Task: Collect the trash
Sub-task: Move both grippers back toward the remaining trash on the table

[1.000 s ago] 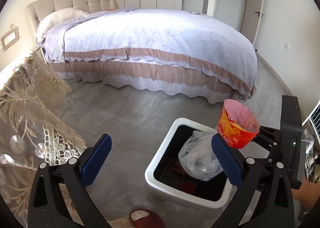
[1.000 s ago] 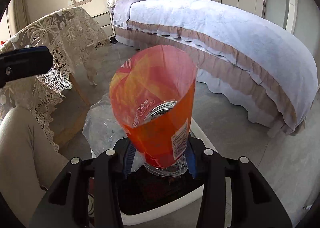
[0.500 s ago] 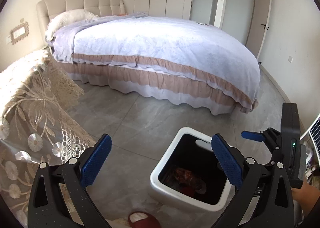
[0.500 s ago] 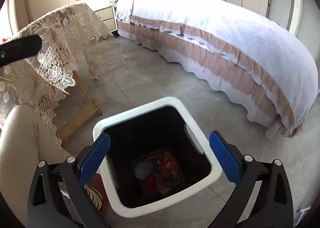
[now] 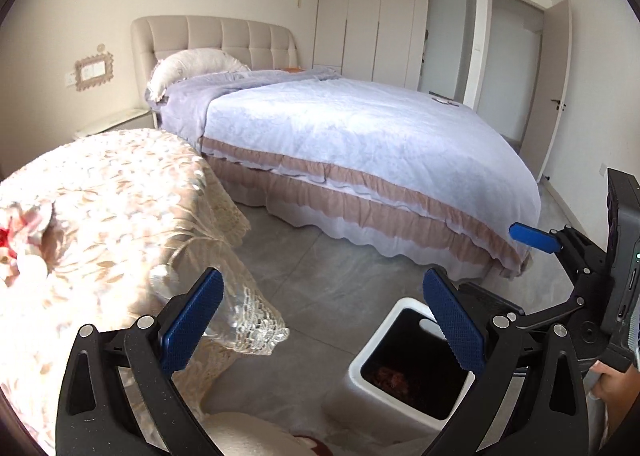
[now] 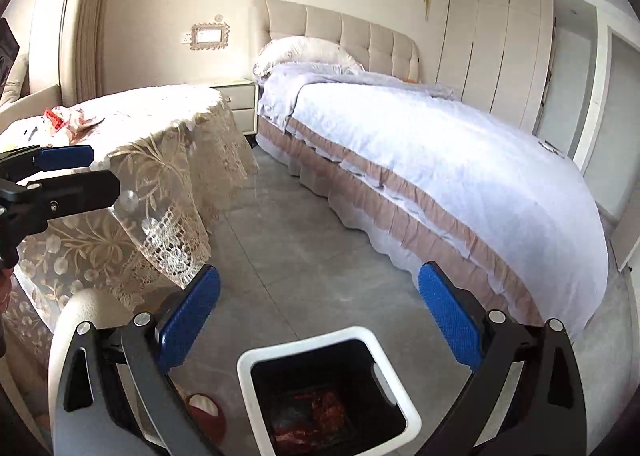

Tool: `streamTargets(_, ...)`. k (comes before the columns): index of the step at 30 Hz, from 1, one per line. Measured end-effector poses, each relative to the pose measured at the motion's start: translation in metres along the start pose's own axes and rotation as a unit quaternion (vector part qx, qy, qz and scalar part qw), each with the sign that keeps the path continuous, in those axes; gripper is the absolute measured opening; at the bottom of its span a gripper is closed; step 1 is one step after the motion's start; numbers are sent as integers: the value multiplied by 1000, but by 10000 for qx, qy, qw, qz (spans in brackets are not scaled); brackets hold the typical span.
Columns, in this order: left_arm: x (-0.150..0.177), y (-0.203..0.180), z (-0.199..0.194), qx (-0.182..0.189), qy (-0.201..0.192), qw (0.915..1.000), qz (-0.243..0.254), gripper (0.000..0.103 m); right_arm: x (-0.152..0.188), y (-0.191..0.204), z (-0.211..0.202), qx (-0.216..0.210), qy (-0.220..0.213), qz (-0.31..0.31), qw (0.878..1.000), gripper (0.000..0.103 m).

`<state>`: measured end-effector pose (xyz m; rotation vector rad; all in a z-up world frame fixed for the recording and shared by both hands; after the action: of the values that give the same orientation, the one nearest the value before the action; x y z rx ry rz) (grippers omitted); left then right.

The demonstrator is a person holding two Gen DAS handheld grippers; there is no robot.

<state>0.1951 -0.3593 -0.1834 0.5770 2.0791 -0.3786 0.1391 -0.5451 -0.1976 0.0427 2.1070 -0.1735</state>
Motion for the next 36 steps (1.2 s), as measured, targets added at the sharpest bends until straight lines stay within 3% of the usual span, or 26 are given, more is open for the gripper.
streamTargets(5, -4, 49, -38, -590, -196, 9980, -78, 98, -37, 43, -12, -611, -625, -38, 9962, 99)
streamTargets(15, 8, 160, -116, -1829, -399, 9813, -454, 98, -97, 158, -29, -1628, -1163, -615, 9778, 99)
streamTargets(24, 24, 241, -176, -2631, -491, 9595, -884, 98, -129, 264, -38, -2488, -1318, -1017, 9542, 99)
streamTargets(36, 53, 338, -235, -3487, -438, 9256, -1404, 98, -161, 381, -33, -3152, -1159, -1267, 9334, 99)
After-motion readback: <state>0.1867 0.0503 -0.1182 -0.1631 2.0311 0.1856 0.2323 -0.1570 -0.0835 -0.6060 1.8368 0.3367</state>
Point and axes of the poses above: each gripper's, at about its wrist camera, not at the fingertips, and z roughly the way its jaws point, y to its left, x to its underside, the point moved 8 cm from there along z, roughly the way its jaws point, and after that the axes turned 1 degree about z, right-handed, at the moved point
